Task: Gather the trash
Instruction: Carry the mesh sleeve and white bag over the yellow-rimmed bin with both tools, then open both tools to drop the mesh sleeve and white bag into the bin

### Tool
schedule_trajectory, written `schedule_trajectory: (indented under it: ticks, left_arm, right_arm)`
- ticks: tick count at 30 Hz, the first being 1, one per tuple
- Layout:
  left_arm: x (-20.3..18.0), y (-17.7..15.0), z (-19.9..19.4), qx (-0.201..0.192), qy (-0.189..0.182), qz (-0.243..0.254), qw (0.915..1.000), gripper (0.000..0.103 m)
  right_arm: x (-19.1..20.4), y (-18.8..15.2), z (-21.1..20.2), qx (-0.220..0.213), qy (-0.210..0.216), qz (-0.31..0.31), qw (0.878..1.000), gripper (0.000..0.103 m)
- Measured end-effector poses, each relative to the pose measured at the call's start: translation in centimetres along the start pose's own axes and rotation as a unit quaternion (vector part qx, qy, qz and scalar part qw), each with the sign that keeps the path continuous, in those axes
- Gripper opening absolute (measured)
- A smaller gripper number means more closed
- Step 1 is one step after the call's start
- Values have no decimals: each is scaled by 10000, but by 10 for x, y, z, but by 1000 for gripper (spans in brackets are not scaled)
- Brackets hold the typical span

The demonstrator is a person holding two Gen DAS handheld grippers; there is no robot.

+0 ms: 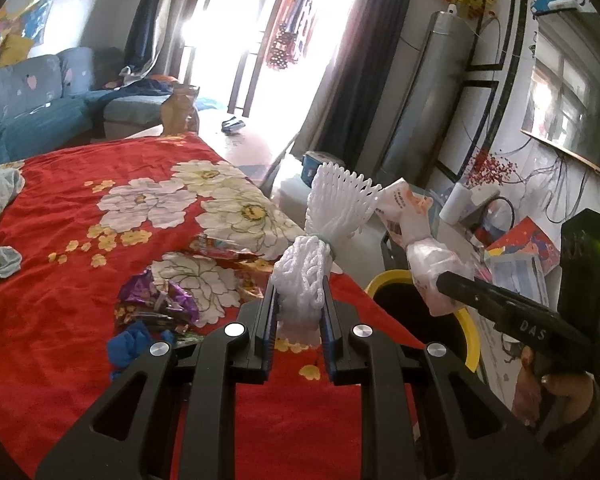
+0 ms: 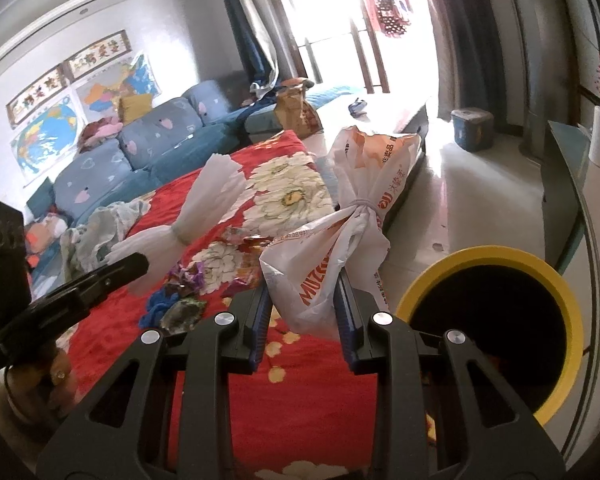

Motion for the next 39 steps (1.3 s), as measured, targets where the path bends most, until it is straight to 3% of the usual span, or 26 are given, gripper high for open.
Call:
schedule_trajectory:
  ticks: [19,39]
  left_arm:
    - [-55,-20,28,332,-295,554,9975,18]
    - [-121,-52,81,868,-501,1235,9873,18]
  right_arm:
    - [-60,-14,-9,80,-501,474,9976,23]
    - [-119,-55,-14,498,-831,1043,9898,23]
Point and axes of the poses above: each gripper's, at about its wrist camera, not at the fingertips, and z roughly the way its jaws point, x to its left, y to its top, the point moved 8 cm from there along z, roughly the way its jaws point, and after that the axes turned 5 degrees about -z, right-handed, at the moved point
